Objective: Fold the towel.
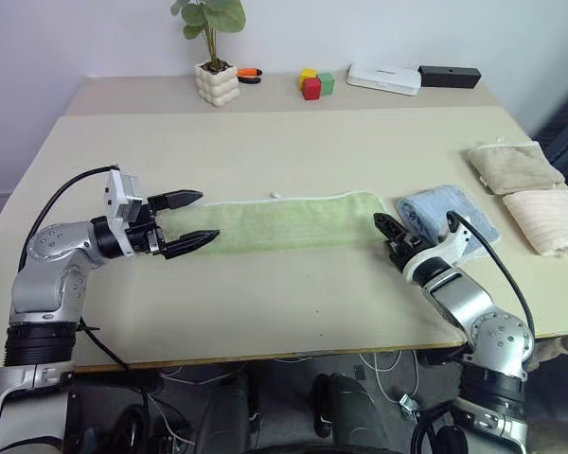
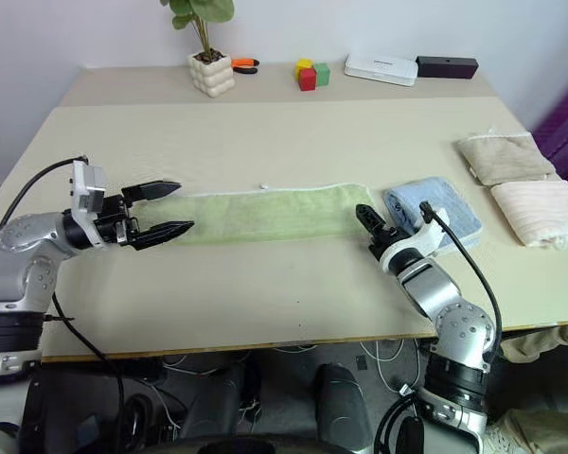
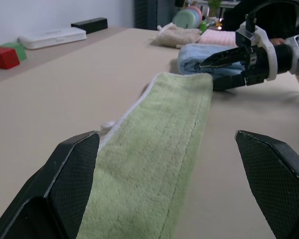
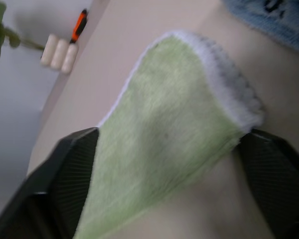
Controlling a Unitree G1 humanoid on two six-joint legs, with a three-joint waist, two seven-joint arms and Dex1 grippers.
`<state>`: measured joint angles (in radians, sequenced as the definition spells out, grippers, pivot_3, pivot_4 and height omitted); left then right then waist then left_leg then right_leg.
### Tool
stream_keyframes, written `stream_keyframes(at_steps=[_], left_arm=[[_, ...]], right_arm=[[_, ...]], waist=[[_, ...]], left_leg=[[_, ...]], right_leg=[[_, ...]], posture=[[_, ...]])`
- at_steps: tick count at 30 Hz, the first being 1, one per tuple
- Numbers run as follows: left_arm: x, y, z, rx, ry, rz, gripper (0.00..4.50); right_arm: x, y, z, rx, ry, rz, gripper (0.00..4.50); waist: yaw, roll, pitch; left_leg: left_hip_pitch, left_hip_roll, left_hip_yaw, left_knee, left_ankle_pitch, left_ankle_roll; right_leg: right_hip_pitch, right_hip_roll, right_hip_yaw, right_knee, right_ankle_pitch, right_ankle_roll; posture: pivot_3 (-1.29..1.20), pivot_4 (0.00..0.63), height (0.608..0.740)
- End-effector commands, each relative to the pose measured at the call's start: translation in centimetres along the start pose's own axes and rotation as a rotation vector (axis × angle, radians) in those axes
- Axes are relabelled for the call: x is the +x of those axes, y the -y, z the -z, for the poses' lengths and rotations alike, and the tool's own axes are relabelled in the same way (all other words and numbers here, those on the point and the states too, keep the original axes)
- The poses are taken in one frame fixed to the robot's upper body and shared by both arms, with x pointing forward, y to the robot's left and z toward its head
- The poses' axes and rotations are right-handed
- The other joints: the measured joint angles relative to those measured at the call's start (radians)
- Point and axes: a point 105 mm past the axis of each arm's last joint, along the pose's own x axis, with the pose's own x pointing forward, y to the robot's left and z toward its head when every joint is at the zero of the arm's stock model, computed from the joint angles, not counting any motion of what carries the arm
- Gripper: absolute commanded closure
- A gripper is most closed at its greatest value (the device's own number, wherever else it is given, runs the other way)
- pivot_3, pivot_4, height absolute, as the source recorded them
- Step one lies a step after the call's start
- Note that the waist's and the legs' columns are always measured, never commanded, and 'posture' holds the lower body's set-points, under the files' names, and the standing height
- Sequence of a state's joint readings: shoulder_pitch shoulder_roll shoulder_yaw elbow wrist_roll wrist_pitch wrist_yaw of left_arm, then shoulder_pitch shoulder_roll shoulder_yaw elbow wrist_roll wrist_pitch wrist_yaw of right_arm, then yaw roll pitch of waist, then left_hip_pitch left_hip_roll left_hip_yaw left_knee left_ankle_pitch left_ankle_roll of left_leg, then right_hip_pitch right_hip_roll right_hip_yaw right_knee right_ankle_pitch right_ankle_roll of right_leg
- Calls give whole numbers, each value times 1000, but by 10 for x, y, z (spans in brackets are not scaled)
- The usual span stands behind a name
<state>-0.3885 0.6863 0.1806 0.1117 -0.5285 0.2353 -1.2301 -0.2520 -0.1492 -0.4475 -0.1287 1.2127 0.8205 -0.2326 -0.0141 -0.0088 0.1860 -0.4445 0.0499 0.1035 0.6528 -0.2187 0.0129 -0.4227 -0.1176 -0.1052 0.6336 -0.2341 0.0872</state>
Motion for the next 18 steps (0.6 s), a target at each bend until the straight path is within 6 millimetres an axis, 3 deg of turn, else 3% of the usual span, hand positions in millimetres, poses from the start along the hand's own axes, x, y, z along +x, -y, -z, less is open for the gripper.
stream_keyframes(at_steps=[1,6,10,16,18], left_arm=[[-3,0,-12,48,29,-15,0],[-5,-1,-13,54,29,-36,0],[-8,-2,-13,50,32,-45,0],[-12,-5,-13,38,42,-62,0],[-12,-6,-12,36,43,-65,0]], right_arm=[[10,2,5,36,5,33,1848],[16,-3,6,34,15,35,4359],[14,-10,-3,-63,27,16,4440],[3,-38,-28,-692,20,-103,4440],[0,-38,-34,-797,18,-127,4440]], waist=[[0,0,0],[-3,-1,-1],[-2,-2,-1],[3,1,0],[2,0,0]], left_leg=[[0,0,0,0,0,0],[0,0,1,-1,0,0],[0,0,1,-1,0,0],[-2,0,1,-2,0,0],[-1,0,1,-3,0,0]], right_leg=[[0,0,0,0,0,0],[0,0,1,0,0,0],[0,0,1,0,0,0],[-2,-1,1,-2,0,0],[-2,-1,1,-2,0,0]], posture=[[0,150,740],[0,150,740],[0,150,740],[0,150,740],[0,150,740]])
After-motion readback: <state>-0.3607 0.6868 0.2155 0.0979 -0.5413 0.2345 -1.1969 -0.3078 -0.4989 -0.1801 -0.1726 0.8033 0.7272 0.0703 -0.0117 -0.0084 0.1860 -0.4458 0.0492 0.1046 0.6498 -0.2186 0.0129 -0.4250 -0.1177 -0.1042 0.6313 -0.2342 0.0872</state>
